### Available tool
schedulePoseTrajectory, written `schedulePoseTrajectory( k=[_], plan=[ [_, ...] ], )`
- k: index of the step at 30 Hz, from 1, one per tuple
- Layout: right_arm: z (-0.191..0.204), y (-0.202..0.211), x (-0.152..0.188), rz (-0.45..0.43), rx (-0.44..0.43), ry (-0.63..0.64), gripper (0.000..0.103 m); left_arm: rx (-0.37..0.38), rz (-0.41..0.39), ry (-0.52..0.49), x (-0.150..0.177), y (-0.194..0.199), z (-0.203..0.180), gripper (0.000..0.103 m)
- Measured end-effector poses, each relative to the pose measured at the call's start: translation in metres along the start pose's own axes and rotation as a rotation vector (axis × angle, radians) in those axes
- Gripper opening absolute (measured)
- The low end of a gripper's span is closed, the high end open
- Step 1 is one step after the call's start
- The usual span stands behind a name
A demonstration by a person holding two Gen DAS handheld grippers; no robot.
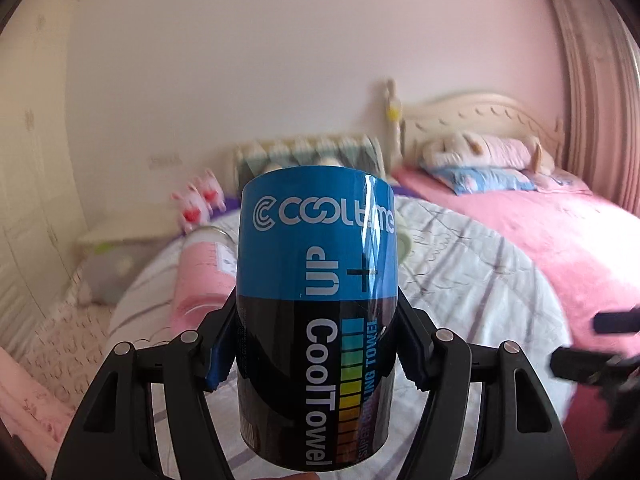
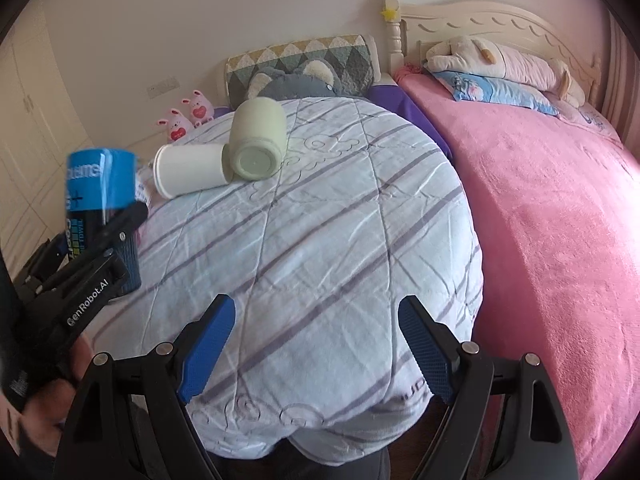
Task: Flip cup upright
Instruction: 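Rotate the blue cup upright with the left gripper and lower it, then open the left gripper and pull it back from the upright cup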
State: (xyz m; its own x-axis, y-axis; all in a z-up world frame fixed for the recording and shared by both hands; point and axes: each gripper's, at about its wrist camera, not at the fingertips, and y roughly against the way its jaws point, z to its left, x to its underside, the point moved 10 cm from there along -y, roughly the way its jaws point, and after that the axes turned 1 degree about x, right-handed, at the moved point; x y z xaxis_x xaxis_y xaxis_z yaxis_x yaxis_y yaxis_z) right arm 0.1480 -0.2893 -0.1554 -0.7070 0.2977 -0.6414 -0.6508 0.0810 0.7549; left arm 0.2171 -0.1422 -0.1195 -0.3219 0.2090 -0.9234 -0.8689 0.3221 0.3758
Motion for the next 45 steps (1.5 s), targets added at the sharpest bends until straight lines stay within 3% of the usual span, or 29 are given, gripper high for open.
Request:
schedulePoseTrajectory(
  k=[4,10,25,26,28,31,39,45],
  plan=[
    [0.010,0.008,0.008,-0.004,0.007,0.022,0.085,0.002,-0.016,-0.024,0.025,-0.007,-0.002,0.068],
    [0.022,0.019,0.010,-0.015,0.016,0.050,0.085,0.000,-0.086,-0.027,0.030,0.011,0.002,0.068],
    [0.042,0.038,0.010,-0.046,0.015,0.084,0.085,0.009,-0.072,-0.001,0.036,0.027,0.002,0.068],
    [0.042,0.040,0.011,-0.049,0.016,0.085,0.085,0.010,-0.071,-0.004,0.035,0.028,0.000,0.070],
    [0.042,0.043,0.010,-0.053,0.013,0.083,0.085,0.017,-0.064,-0.013,0.036,0.030,-0.001,0.086],
    [0.045,0.049,0.010,-0.066,0.011,0.085,0.085,0.012,-0.081,-0.036,0.032,0.038,-0.002,0.099],
    [0.051,0.074,0.004,-0.123,0.001,0.083,0.085,0.026,-0.048,-0.044,0.013,0.061,0.000,0.103],
    [0.053,0.103,-0.005,-0.208,-0.008,0.075,0.085,-0.026,0.015,-0.052,-0.004,0.093,0.011,0.103]
  ],
)
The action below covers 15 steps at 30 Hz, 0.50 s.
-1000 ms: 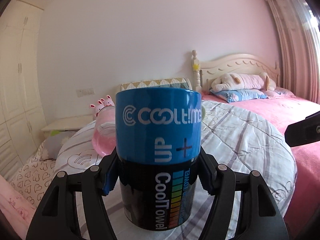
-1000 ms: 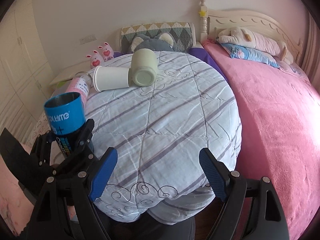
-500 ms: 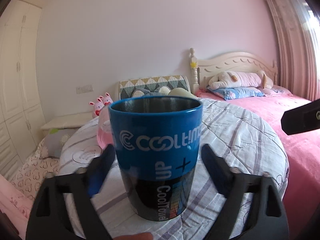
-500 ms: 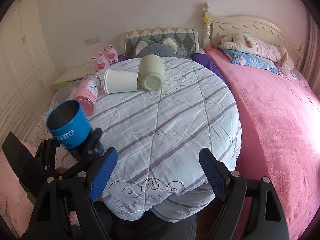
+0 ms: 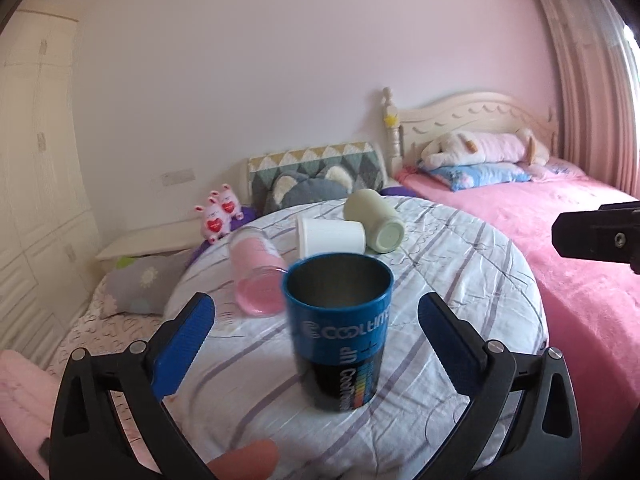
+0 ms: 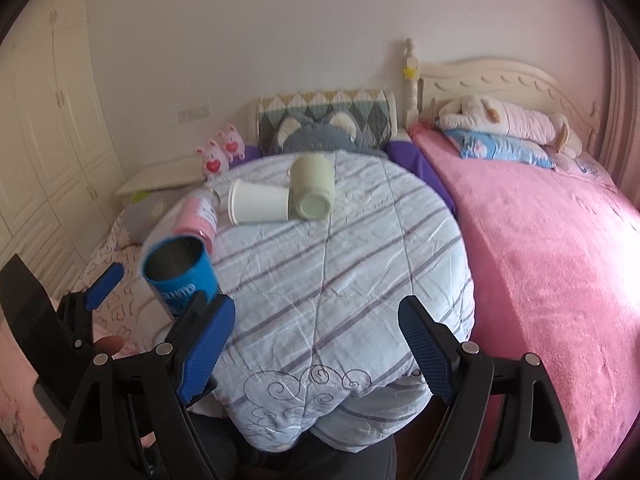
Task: Flip cup upright
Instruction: 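Open the left gripper and pull it back from the upright cup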
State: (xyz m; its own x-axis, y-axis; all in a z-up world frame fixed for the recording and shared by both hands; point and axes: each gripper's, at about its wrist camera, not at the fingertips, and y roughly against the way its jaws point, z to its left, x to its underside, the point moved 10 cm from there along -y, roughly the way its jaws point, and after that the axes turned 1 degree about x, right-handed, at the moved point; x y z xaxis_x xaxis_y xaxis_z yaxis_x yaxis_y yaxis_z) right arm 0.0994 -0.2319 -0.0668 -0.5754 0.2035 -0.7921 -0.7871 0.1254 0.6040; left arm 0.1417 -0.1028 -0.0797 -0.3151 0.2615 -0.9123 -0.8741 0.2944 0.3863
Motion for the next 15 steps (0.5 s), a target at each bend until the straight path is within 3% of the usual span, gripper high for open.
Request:
schedulePoseTrajectory(
  k=[6,11,15],
  plan=[
    [0.007,0.031,-0.010,-0.077,0.012,0.030,0.085,-0.083,0.081,0.009,-0.020,0.050,0.021,0.103],
    [0.016,0.044,-0.002,-0.094,0.008,0.061,0.085,-0.102,0.219,0.077,-0.006,0.083,0.039,0.103],
    [0.025,0.048,0.013,-0.091,-0.007,0.071,0.085,-0.144,0.254,0.105,0.005,0.105,0.050,0.103]
  ],
)
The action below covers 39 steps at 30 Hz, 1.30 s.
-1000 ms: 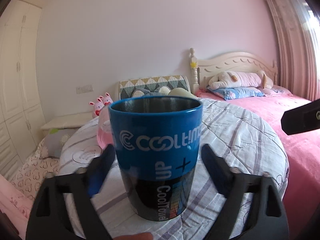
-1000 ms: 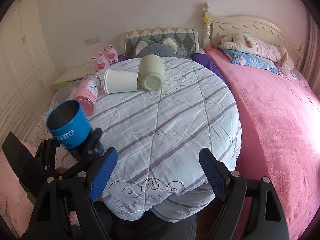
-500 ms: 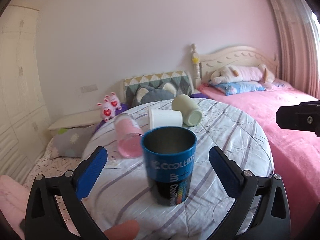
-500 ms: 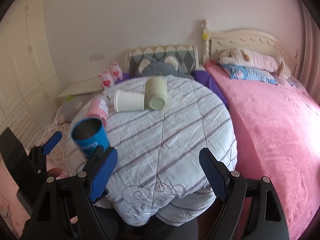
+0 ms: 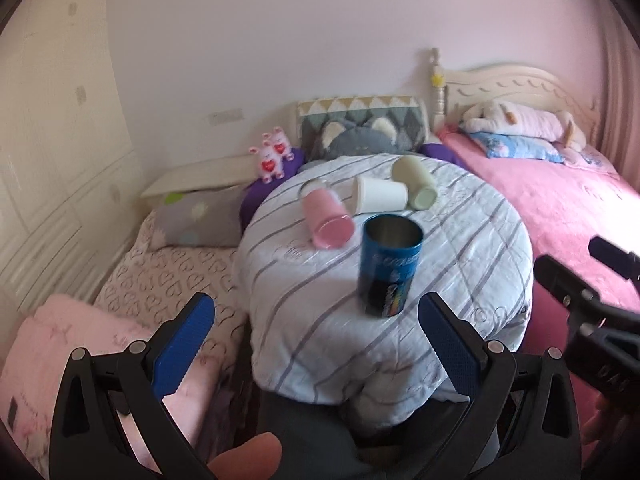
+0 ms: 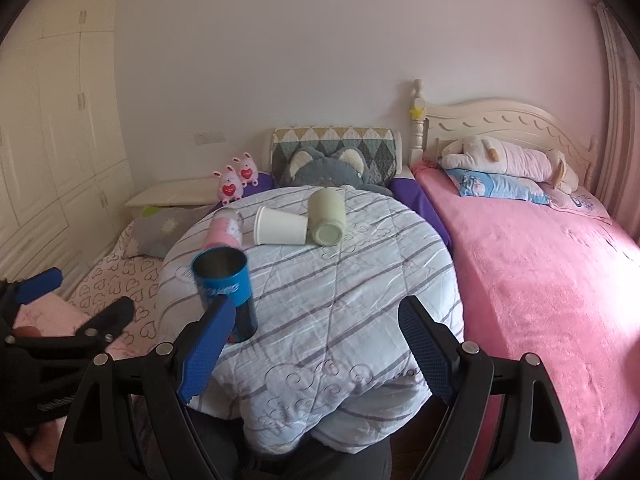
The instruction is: Flip cup upright
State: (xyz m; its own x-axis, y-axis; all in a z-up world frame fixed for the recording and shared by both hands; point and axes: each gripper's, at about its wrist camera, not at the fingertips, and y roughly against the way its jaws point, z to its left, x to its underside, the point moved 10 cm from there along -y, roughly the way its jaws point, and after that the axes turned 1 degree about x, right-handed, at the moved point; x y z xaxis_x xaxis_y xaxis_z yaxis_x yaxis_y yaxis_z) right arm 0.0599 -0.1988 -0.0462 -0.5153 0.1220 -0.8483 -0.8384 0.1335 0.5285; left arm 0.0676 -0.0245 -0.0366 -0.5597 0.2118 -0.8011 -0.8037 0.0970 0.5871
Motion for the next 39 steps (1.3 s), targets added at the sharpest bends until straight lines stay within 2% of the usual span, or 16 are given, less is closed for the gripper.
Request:
schedulePoseTrajectory(
  k=[6,12,18,39],
  plan=[
    [0.009,0.002,0.020,0.024,-0.015,0.004,0.085,-0.041,0.007,0.033,0.010,0.016,0.017,0.103],
    [0.023,0.012,0.020,0.008,-0.041,0.027,0.085,-0.057,0.016,0.031,0.026,0.026,0.019,0.103],
    [0.026,0.018,0.018,0.006,-0.041,0.037,0.085,-0.039,0.018,0.031,0.027,0.029,0.014,0.103],
    [0.030,0.021,0.017,0.015,-0.061,0.040,0.085,-0.050,0.015,0.048,0.028,0.030,0.022,0.103]
  ],
)
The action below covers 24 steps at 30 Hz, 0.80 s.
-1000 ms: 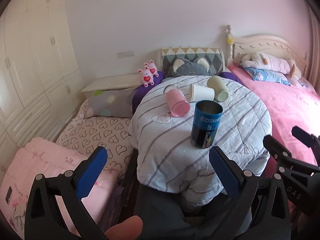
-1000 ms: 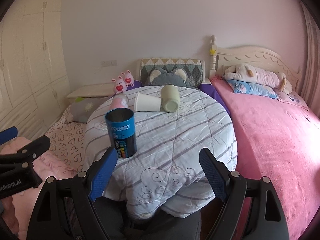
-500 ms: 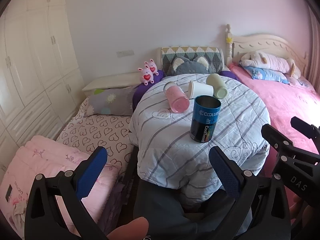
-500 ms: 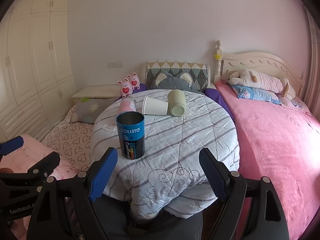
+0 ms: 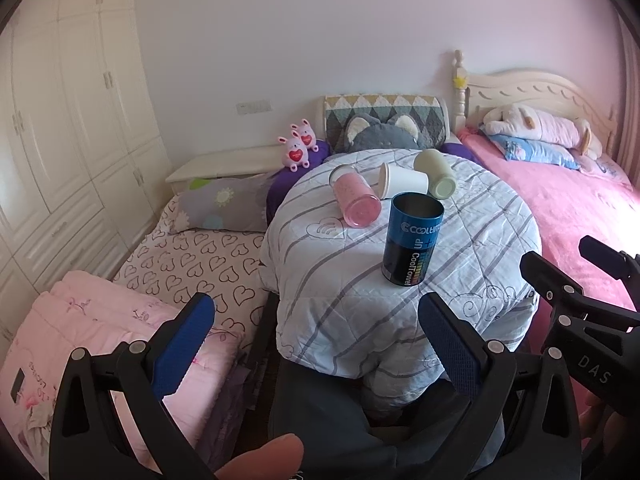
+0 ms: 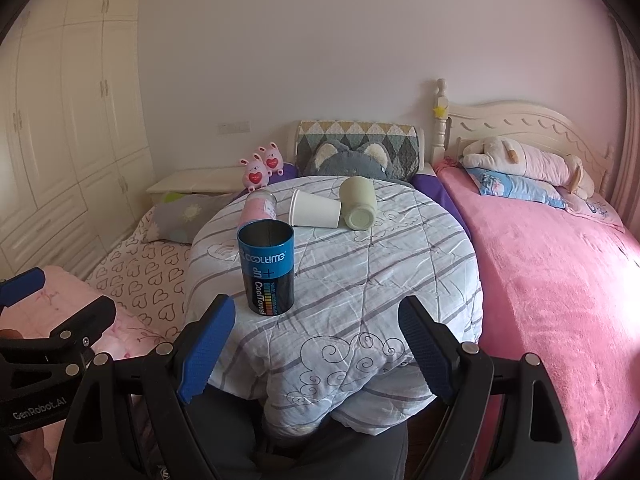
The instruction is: Flip cup upright
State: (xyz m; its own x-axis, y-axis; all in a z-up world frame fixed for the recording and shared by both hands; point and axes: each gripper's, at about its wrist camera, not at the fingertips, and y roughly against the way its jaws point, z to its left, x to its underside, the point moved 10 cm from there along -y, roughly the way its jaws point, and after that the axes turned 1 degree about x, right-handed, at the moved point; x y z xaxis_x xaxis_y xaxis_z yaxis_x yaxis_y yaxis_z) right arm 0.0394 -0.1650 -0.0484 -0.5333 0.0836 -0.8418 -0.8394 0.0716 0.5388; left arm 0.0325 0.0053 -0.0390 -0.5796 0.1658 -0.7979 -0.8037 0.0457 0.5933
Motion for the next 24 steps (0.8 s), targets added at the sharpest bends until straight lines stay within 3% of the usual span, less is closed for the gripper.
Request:
schedulePoseTrajectory(
  k=[24],
  plan=[
    [0.0013,-0.0019,0.0019,0.007,-0.005,0.003,0.085,0.016,0.000,0.000,0.0000,0.0005,0.0011,0.103]
  ],
)
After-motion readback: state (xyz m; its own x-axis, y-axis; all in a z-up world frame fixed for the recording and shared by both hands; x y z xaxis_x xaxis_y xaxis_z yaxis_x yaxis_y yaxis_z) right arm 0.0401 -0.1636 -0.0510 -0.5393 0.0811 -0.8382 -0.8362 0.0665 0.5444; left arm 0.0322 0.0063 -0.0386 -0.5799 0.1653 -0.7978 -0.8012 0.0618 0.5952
